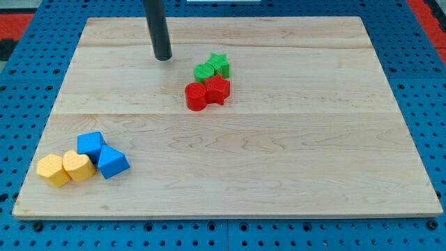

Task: Put the yellow heart to the left of the green circle

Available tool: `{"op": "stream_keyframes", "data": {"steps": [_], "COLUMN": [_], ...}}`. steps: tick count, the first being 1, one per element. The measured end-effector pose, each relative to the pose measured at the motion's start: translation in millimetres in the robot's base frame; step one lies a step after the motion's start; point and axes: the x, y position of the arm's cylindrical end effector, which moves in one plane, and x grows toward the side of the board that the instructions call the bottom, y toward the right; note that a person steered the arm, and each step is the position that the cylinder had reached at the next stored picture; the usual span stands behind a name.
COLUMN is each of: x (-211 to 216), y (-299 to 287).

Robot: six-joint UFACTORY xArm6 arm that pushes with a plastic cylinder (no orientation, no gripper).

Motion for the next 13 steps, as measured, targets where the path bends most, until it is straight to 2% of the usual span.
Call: {"op": "stream_keyframes", "data": {"steps": [1,3,6,7,8,9,10,11,12,13], "x": [0,98,139,173,188,161,159,176,180,230], "y": [1,12,12,-16,-44,-64,-160,-197,-199,-199]}}
